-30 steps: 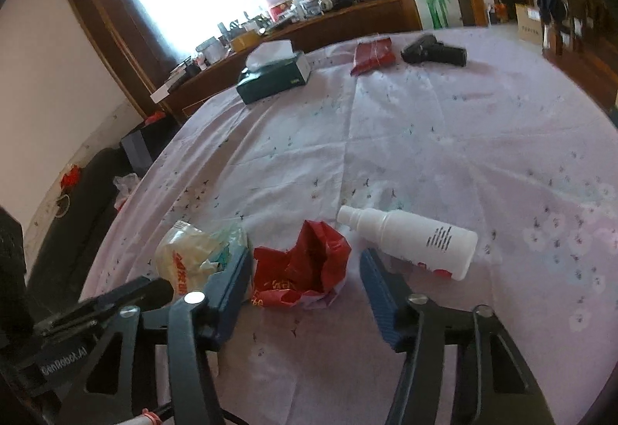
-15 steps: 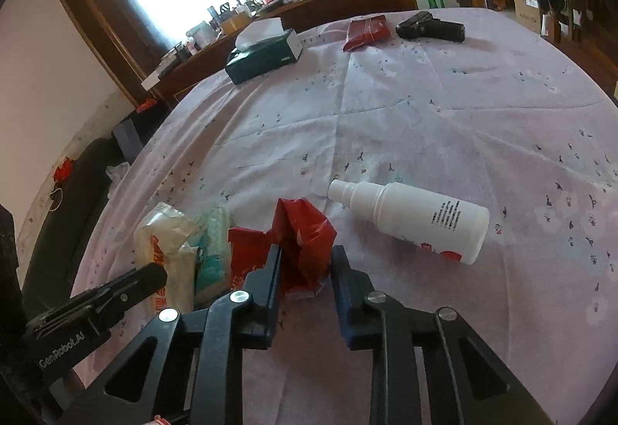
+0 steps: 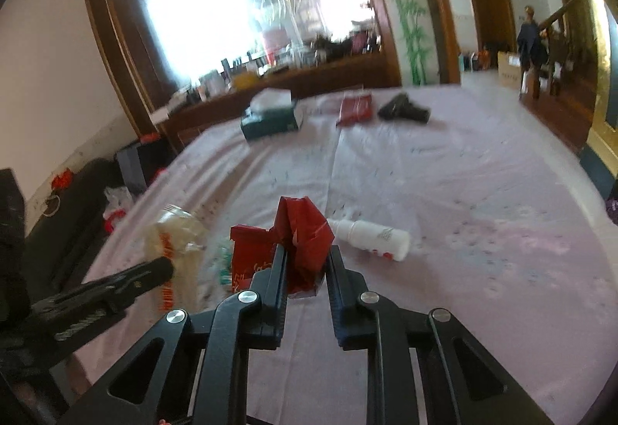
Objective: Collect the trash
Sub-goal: 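Carry the plastic bag and red wrapper with both tools over the red wastebasket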
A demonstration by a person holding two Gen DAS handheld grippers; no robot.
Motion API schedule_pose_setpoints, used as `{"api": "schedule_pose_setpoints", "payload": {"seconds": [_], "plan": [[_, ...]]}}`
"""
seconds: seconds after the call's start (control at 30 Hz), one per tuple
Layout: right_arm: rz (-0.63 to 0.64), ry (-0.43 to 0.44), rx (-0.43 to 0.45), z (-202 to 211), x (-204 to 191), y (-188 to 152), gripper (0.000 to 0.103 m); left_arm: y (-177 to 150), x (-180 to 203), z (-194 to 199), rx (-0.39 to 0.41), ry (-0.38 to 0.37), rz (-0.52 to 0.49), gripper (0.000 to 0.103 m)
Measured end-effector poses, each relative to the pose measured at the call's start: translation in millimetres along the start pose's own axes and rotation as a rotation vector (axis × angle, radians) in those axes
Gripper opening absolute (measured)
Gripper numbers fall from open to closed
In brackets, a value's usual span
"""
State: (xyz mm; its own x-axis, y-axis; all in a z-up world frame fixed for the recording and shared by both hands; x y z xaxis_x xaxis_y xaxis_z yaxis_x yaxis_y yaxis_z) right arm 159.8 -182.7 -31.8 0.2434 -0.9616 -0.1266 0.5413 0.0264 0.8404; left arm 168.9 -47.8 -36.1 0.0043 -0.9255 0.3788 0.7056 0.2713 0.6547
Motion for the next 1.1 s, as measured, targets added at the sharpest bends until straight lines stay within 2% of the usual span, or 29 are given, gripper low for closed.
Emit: {"api": "schedule_pose_setpoints", "payload": {"seconds": [0.17,0.4,0.8,1.1], "plan": [[-0.004,-0.028,0.058,58.3,4.6,-1.0,0.020,-9.1,30.1,33.1,0.024,-0.060,-0.034,0.012],[-0.038,-0.072,0.112,113.8,16.0,-10.1,0.020,-26.8,70.6,68.9,0.039,-0.135,-0.092,0.012],[-0.068,-0.180,0.172,183.0,40.3,-25.8,0.020,-58.3,119.7,82.9,-0.004,-0.227,-0.162,0.012],[-0.100,-0.290,0.208,231.5,68.9,-37.3,0.020,-83.7,176.8,92.1,-0.039,-0.331,-0.235,0.012]]}}
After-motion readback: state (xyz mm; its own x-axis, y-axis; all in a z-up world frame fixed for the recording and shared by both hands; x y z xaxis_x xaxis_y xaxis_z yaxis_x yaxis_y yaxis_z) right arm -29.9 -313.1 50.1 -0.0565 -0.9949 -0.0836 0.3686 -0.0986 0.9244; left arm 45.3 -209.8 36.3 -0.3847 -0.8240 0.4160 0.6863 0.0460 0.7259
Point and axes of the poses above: each gripper's, at about its wrist camera, not at the fingertips, and z roughly against the way its jaws point, x to its right, y to its top, the point moved 9 cm from there along -z, roughly the way its jaws point, and after that the axes turned 11 degrees about z, right-handed, at the moved point
